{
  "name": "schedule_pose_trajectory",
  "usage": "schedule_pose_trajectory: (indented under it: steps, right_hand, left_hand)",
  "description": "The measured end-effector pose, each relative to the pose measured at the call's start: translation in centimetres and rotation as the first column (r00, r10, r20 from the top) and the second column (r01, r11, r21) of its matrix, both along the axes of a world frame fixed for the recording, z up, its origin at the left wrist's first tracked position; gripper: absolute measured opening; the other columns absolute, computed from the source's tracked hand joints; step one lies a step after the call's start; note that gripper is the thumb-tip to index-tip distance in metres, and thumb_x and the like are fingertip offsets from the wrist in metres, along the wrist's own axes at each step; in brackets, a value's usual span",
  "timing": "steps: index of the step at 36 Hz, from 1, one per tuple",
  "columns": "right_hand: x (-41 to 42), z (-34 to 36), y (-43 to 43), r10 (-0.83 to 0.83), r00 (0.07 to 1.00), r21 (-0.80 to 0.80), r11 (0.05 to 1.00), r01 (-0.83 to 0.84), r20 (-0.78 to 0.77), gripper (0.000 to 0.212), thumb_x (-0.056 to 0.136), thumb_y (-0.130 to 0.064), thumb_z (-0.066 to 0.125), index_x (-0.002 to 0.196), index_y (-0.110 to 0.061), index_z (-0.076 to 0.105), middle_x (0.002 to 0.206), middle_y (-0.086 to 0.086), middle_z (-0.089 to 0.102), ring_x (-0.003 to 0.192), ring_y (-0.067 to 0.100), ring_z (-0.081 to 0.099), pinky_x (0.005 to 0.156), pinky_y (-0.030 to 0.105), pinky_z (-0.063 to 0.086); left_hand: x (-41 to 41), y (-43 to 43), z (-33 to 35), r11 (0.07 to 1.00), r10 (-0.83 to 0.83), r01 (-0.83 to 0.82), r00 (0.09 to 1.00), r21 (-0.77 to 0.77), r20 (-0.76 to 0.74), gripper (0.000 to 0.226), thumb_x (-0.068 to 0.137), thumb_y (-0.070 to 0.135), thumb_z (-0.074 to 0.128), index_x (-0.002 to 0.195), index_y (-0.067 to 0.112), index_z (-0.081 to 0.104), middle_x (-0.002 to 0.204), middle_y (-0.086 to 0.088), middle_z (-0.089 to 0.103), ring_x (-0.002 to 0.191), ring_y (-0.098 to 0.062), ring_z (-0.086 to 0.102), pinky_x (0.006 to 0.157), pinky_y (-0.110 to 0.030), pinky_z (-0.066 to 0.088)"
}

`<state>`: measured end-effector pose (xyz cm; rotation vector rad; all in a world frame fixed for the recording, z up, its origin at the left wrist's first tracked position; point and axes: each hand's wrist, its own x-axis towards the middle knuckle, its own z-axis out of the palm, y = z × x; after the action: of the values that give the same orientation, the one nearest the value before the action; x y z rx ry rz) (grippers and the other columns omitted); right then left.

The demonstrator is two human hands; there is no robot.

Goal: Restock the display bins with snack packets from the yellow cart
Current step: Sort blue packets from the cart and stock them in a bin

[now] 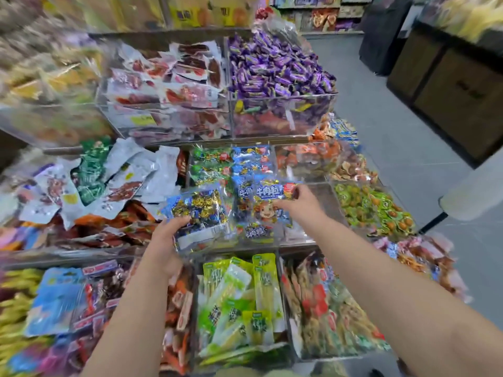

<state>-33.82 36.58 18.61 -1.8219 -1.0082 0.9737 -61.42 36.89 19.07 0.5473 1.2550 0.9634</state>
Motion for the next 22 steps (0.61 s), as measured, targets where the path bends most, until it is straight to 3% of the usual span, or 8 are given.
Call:
schedule_pose_trajectory:
  steps: [5,8,11,15,16,18,20,22]
  right_hand:
    - [-2.5,-1.5,4.1,0.066,0.997,-0.016,0.998,-0.066,0.036,0.066,0.079,-0.013,0.075,0.12,-0.024,0.025,0.106,-0.001,0.045,0.074,0.002,0.046,0.054,0.014,0.035]
    - [-2.8,-2.5,5.2,0.082,0.993,-0.036,0.996,-0.08,0.082,0.086,0.082,-0.011,0.072,0.137,-0.03,0.008,0.116,0.006,0.047,0.071,0.004,0.052,0.054,0.016,0.04]
    - [-2.8,-3.4,5.8,0.132,0.963,0.012,0.99,-0.139,0.234,0.1,0.083,-0.011,0.071,0.143,-0.038,-0.005,0.15,0.003,0.016,0.115,0.018,0.047,0.09,0.019,0.039]
    - [-2.3,-4.2,6.5,0.204,0.816,0.05,0.961,-0.273,0.541,0.083,0.081,-0.02,0.072,0.142,-0.041,0.02,0.148,-0.005,0.004,0.139,0.025,0.018,0.109,0.026,0.023]
    - [-2.0,-4.6,6.7,0.246,0.766,0.023,0.947,-0.322,0.594,0.077,0.084,-0.024,0.069,0.142,-0.042,0.023,0.149,-0.006,0.001,0.142,0.029,0.003,0.115,0.036,0.017]
    - [-1.5,-5.0,6.6,0.395,0.464,-0.17,0.875,-0.454,0.793,0.08,0.09,-0.029,0.06,0.148,-0.039,0.005,0.15,0.0,-0.027,0.133,0.025,-0.041,0.112,0.043,-0.014]
    - [-1.0,-5.7,6.4,0.487,0.249,-0.314,0.801,-0.51,0.837,0.097,0.091,-0.046,0.053,0.142,-0.032,-0.027,0.14,0.005,-0.048,0.124,0.027,-0.05,0.105,0.043,-0.026]
    - [-1.2,-6.3,6.3,0.517,0.134,-0.398,0.776,-0.489,0.845,0.111,0.084,-0.062,0.05,0.127,-0.024,-0.045,0.13,0.008,-0.052,0.12,0.031,-0.051,0.104,0.048,-0.026]
  left_hand:
    - [-1.1,1.7,-0.5,0.999,0.029,-0.027,0.998,-0.02,0.064,0.013,0.09,0.018,0.059,0.096,0.014,0.049,0.109,-0.011,0.047,0.082,-0.03,0.053,0.064,-0.041,0.05]
    - [-1.6,2.6,-0.4,0.999,0.048,-0.048,0.996,0.008,0.074,0.011,0.089,0.015,0.06,0.093,0.013,0.05,0.103,-0.008,0.049,0.074,-0.027,0.056,0.053,-0.034,0.053]
    - [-2.1,3.4,-0.3,1.0,-0.006,0.004,0.996,0.025,0.088,0.023,0.085,0.017,0.064,0.103,0.011,0.051,0.103,-0.01,0.051,0.077,-0.031,0.059,0.059,-0.041,0.054]
    - [-2.0,4.0,0.3,0.999,-0.029,0.026,0.996,0.033,0.089,0.023,0.074,0.018,0.069,0.088,0.016,0.052,0.089,-0.005,0.055,0.061,-0.03,0.065,0.074,-0.047,0.047]
    - [-1.8,4.1,0.4,0.999,-0.021,0.018,0.996,0.034,0.084,0.021,0.073,0.017,0.07,0.084,0.016,0.052,0.088,-0.004,0.054,0.055,-0.028,0.065,0.077,-0.048,0.045]
    - [-1.5,4.4,0.4,0.999,-0.014,0.011,0.998,0.034,0.068,0.034,0.068,0.015,0.075,0.093,0.01,0.052,0.098,-0.004,0.049,0.056,-0.026,0.063,0.081,-0.052,0.043]
    - [-1.2,4.6,0.4,0.999,-0.02,0.018,0.998,0.037,0.067,0.041,0.064,0.015,0.077,0.096,0.01,0.051,0.105,-0.007,0.046,0.056,-0.027,0.063,0.075,-0.049,0.042]
    - [-0.9,4.9,0.0,1.0,0.015,-0.016,0.997,0.015,0.07,0.056,0.077,0.014,0.072,0.126,0.007,0.046,0.119,-0.013,0.046,0.065,-0.029,0.064,0.069,-0.045,0.045]
